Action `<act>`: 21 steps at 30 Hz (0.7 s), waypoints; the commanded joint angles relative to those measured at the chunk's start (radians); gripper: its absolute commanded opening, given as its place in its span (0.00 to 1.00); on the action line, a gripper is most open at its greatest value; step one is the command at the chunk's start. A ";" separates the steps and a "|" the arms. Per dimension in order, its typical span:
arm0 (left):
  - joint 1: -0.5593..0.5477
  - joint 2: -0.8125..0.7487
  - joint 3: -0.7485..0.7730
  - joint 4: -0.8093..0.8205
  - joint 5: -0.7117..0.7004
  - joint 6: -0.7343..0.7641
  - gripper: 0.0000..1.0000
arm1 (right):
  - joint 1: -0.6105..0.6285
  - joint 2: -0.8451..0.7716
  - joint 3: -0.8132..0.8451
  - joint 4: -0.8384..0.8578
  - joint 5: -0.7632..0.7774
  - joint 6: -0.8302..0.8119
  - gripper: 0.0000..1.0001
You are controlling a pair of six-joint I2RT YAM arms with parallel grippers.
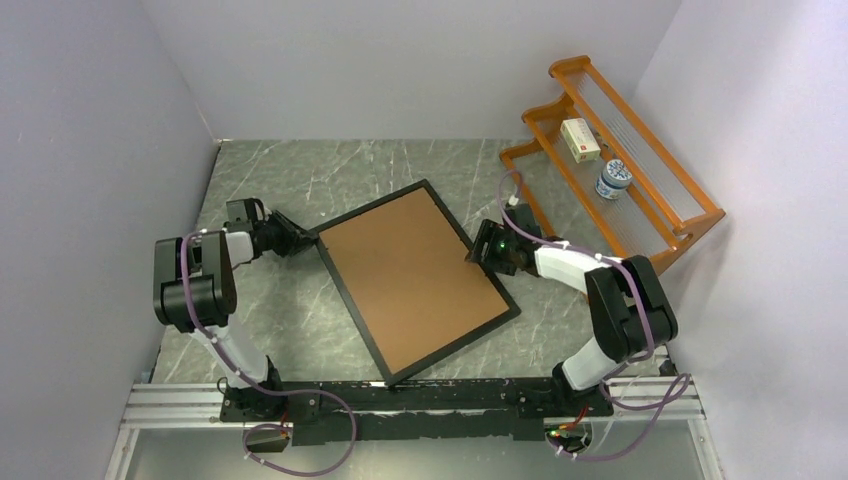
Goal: Put the photo into the frame
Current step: Install the photo frame at the center of the board.
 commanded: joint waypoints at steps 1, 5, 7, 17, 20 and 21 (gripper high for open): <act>-0.029 0.073 0.000 0.105 0.133 -0.039 0.26 | 0.091 -0.061 -0.119 0.033 -0.185 0.152 0.68; -0.028 0.090 0.016 0.130 0.160 -0.040 0.29 | 0.102 -0.141 -0.152 0.006 -0.069 0.178 0.67; -0.029 0.090 0.035 0.098 0.149 -0.028 0.33 | 0.107 -0.175 -0.122 -0.059 0.033 0.164 0.69; -0.030 -0.144 -0.057 -0.024 -0.002 0.050 0.68 | 0.246 -0.181 0.050 -0.030 0.079 0.061 0.75; -0.030 -0.171 -0.139 0.019 0.070 0.041 0.62 | 0.316 -0.074 0.116 0.063 -0.091 0.057 0.65; -0.030 -0.174 -0.161 0.025 0.092 0.040 0.58 | 0.340 -0.038 0.139 0.101 -0.142 0.064 0.59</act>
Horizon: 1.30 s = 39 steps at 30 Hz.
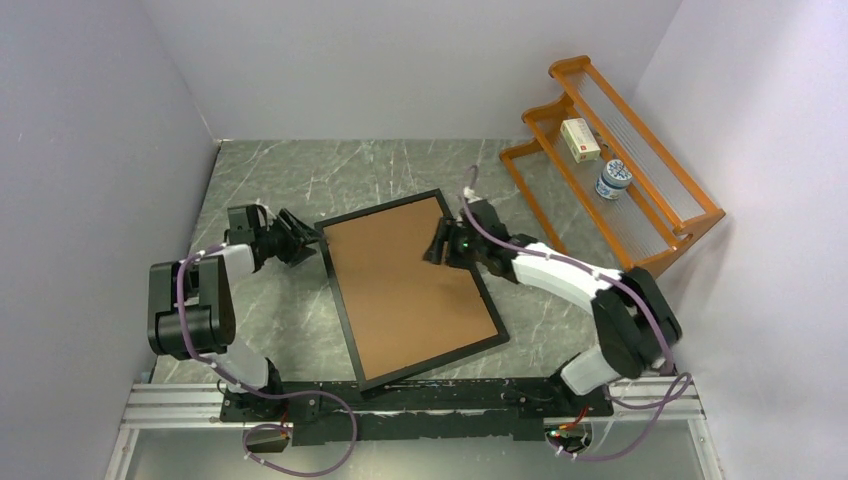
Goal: Put the photo into the frame
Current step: Install the photo frame at the center of the board.
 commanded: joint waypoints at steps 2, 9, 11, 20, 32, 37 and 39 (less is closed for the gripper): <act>-0.002 -0.037 -0.126 0.020 0.094 0.009 0.49 | 0.122 0.186 0.144 0.228 -0.296 0.008 0.49; -0.021 -0.027 -0.235 0.124 0.204 -0.049 0.35 | 0.234 0.446 0.349 0.362 -0.485 0.139 0.31; -0.022 -0.021 -0.235 0.106 0.193 -0.034 0.33 | 0.258 0.510 0.394 0.387 -0.516 0.171 0.26; -0.022 -0.024 -0.217 -0.005 0.101 0.015 0.20 | 0.283 0.698 0.532 0.380 -0.586 0.248 0.12; -0.022 -0.029 -0.226 -0.019 0.082 0.032 0.17 | 0.286 0.761 0.581 0.195 -0.474 0.145 0.09; -0.021 -0.028 -0.227 -0.016 0.080 0.031 0.17 | 0.266 0.784 0.561 0.167 -0.440 0.121 0.09; -0.022 -0.028 -0.226 -0.021 0.075 0.034 0.17 | 0.258 0.789 0.554 0.157 -0.437 0.115 0.09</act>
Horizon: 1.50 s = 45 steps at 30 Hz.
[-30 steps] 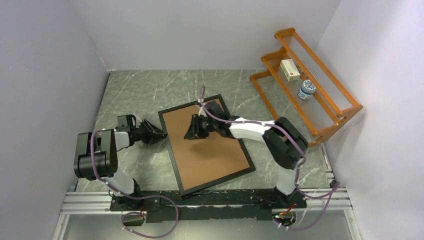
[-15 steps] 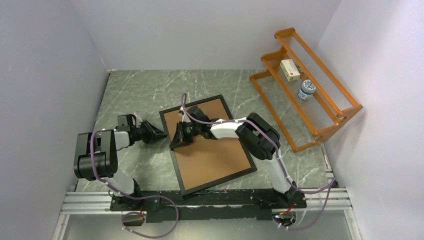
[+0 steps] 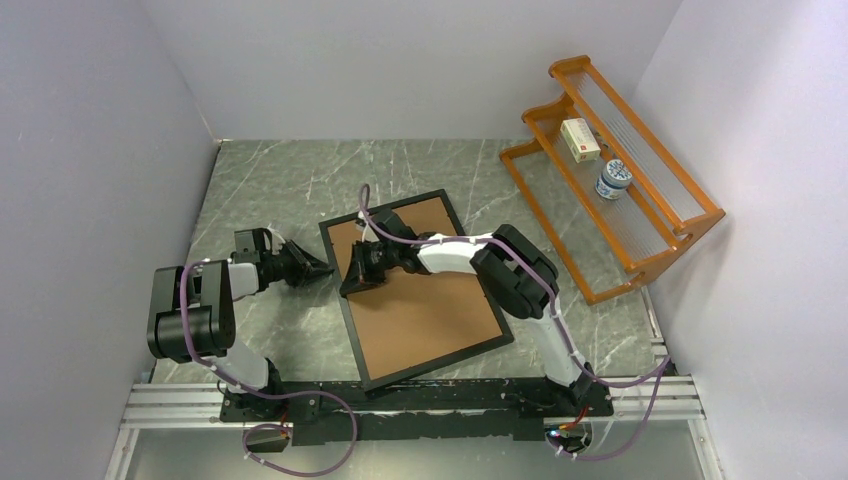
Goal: Put the photo into the frame
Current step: Install the photo frame at the center of the board.
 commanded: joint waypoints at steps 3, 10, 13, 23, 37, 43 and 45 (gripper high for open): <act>-0.016 0.007 -0.015 -0.095 -0.079 0.049 0.16 | -0.032 0.054 -0.013 -0.085 0.067 -0.070 0.09; -0.016 0.002 -0.008 -0.117 -0.094 0.059 0.15 | -0.040 0.061 -0.043 -0.126 0.053 -0.097 0.08; -0.016 -0.001 -0.005 -0.126 -0.100 0.060 0.14 | -0.053 0.058 -0.059 -0.131 0.053 -0.100 0.08; -0.016 0.003 0.001 -0.139 -0.112 0.066 0.14 | -0.086 0.057 -0.118 -0.145 0.082 -0.112 0.21; -0.016 0.007 0.013 -0.159 -0.142 0.070 0.13 | -0.096 0.069 -0.150 -0.226 0.158 -0.154 0.37; -0.016 0.006 0.012 -0.169 -0.140 0.070 0.13 | -0.095 0.037 -0.163 -0.229 0.194 -0.170 0.40; -0.016 0.000 0.015 -0.169 -0.132 0.069 0.13 | -0.095 -0.012 -0.177 -0.204 0.198 -0.172 0.41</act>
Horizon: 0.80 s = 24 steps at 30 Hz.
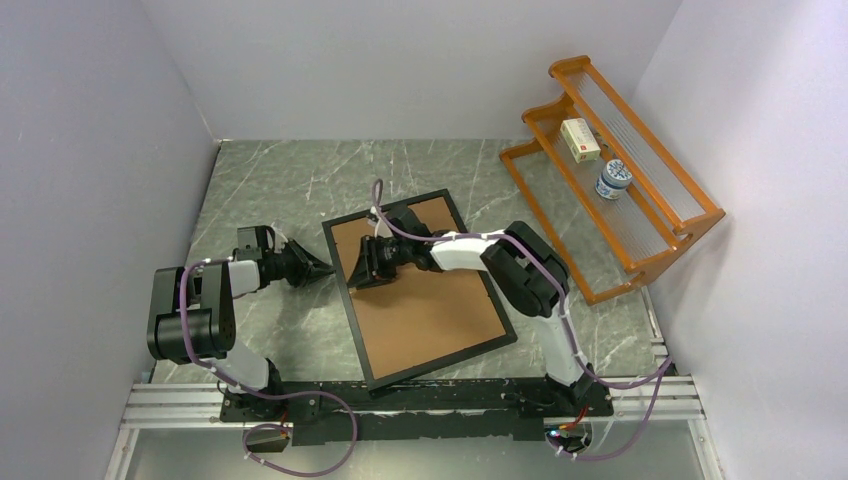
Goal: Put the photo into the frame
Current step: Install the photo frame at the center of the board.
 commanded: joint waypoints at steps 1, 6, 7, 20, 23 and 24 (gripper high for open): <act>-0.001 0.006 -0.011 -0.097 -0.105 0.059 0.13 | -0.034 -0.007 -0.105 -0.228 0.250 -0.126 0.41; -0.001 -0.039 -0.005 -0.090 -0.069 0.042 0.23 | -0.022 -0.179 -0.165 -0.141 0.209 -0.122 0.40; -0.001 -0.052 -0.009 -0.086 -0.059 0.034 0.26 | -0.015 -0.209 -0.179 -0.120 0.189 -0.119 0.39; -0.058 -0.261 -0.106 -0.116 -0.064 0.012 0.65 | 0.196 -0.318 -0.326 0.101 0.026 -0.022 0.15; -0.092 -0.247 -0.117 -0.115 -0.092 0.011 0.62 | 0.225 -0.276 -0.301 0.108 0.016 0.010 0.12; -0.097 -0.235 -0.119 -0.111 -0.099 0.011 0.59 | 0.228 -0.266 -0.297 0.108 0.020 0.017 0.11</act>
